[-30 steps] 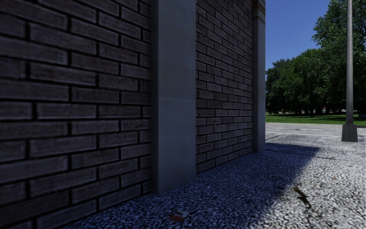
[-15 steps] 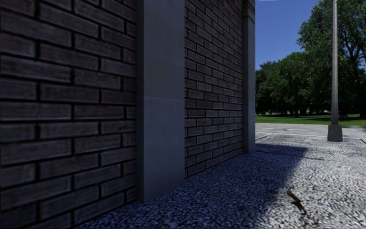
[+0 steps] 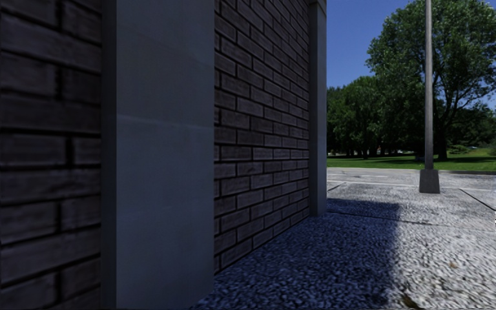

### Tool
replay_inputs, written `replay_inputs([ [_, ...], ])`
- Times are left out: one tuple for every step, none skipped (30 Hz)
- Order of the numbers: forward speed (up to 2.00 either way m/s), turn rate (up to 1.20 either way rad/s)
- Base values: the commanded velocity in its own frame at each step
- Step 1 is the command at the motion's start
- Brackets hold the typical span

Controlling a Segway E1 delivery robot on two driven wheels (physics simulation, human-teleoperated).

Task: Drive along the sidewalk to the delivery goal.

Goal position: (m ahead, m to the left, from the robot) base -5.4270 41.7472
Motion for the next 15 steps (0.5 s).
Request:
replay_inputs([
  [2.0,-0.63],
  [2.0,-0.66],
  [2.0,-0.67],
  [2.0,-0.67],
  [2.0,-0.68],
  [1.99,-0.78],
  [1.79,-0.82],
  [1.79,-0.82],
  [1.59,-0.83],
  [1.52,-0.84],
  [1.51,-0.84],
  [1.5,-0.84],
  [1.5,-0.84],
  [1.5,-0.84],
  [1.5,-0.84],
])
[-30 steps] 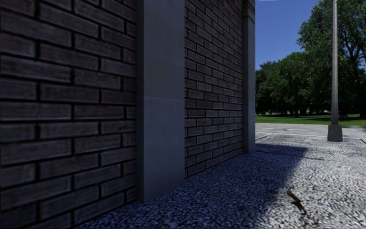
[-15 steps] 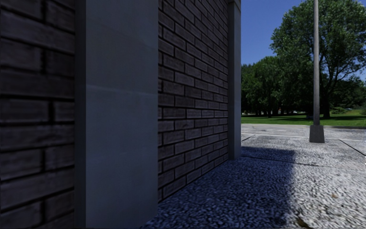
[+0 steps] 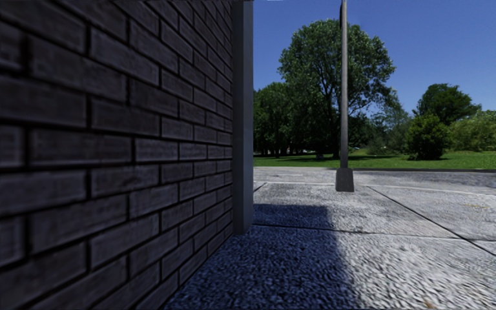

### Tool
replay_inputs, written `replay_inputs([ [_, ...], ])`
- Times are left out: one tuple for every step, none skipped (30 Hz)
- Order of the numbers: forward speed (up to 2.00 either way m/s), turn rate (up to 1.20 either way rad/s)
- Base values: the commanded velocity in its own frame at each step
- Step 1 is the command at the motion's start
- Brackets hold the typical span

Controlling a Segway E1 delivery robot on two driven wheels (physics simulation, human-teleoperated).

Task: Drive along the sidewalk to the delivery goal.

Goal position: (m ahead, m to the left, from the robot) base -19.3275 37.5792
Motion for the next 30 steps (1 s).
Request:
replay_inputs([
  [1.5,-0.84],
  [1.5,-0.84],
  [1.5,-0.84],
  [1.5,-0.84],
  [1.5,-0.84],
  [1.5,-0.84],
  [1.5,-0.84],
  [1.52,-0.76],
  [1.55,-0.27],
  [1.61,-0.01],
  [1.64,0.0],
  [1.64,0.0],
  [1.64,0.0],
  [1.65,0.0],
  [1.66,0.0],
  [1.66,0.0],
  [1.66,0.0],
  [1.66,0.0],
  [1.66,0.0],
  [1.66,0.0],
  [1.66,0.0],
  [1.67,0.0],
  [2.0,0.0],
  [2.0,0.0],
  [2.0,0.0],
  [2.0,0.0],
  [2.0,0.0],
  [2.0,0.0],
  [2.0,0.0],
  [2.0,0.0],
])
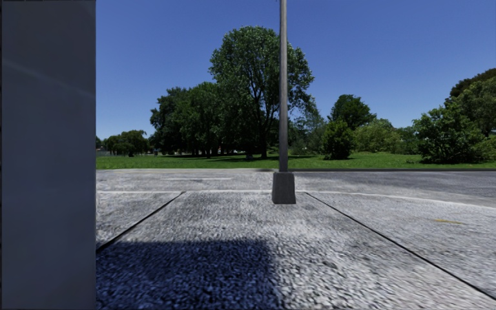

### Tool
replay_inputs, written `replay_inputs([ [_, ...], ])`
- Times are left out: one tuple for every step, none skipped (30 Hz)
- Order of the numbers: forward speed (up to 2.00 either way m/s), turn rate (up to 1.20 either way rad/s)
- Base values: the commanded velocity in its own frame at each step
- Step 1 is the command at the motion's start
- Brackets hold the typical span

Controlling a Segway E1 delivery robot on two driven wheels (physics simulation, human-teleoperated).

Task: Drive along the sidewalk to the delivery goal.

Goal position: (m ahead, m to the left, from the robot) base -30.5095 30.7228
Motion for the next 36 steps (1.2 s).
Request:
replay_inputs([
  [2.0,0.0],
  [2.0,0.0],
  [2.0,0.0],
  [2.0,0.0],
  [2.0,0.0],
  [2.0,0.0],
  [2.0,0.0],
  [2.0,0.05],
  [2.0,0.22],
  [1.98,0.33],
  [1.88,0.36],
  [1.88,0.36],
  [1.84,0.37],
  [1.83,0.38],
  [1.8,0.44],
  [1.8,0.44],
  [1.7,0.54],
  [1.61,0.59],
  [1.56,0.65],
  [1.54,0.68],
  [1.54,0.68],
  [1.5,0.69],
  [1.49,0.69],
  [1.48,0.69],
  [1.48,0.69],
  [1.48,0.69],
  [1.48,0.69],
  [1.48,0.69],
  [1.48,0.69],
  [1.48,0.69],
  [1.48,0.69],
  [1.48,0.69],
  [1.48,0.69],
  [1.48,0.69],
  [1.48,0.69],
  [1.49,0.69],
])
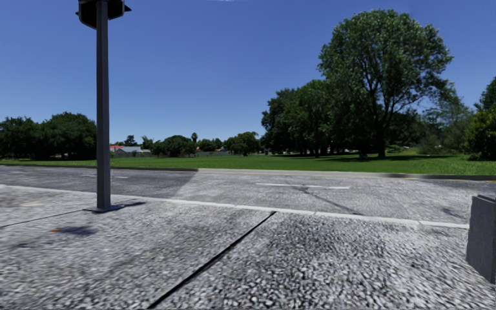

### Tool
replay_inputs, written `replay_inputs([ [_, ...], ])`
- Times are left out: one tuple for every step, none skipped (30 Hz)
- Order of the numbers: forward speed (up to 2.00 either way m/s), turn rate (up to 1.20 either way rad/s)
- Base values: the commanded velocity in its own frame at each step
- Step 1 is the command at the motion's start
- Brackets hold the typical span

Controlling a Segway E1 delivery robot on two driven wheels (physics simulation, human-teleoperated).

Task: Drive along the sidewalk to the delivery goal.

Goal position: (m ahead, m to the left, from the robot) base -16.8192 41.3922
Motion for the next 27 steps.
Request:
replay_inputs([
  [1.49,0.69],
  [1.51,0.69],
  [1.54,0.69],
  [1.55,0.69],
  [1.57,0.69],
  [1.57,0.69],
  [1.58,0.69],
  [1.59,0.69],
  [1.6,0.69],
  [1.6,0.69],
  [1.6,0.69],
  [1.6,0.69],
  [1.6,0.7],
  [1.6,0.74],
  [1.6,0.74],
  [1.6,0.77],
  [1.6,0.77],
  [1.6,0.78],
  [1.6,0.78],
  [1.6,0.78],
  [1.6,0.78],
  [1.6,0.78],
  [1.6,0.78],
  [1.6,0.78],
  [1.61,0.78],
  [1.61,0.78],
  [1.62,0.78],
])
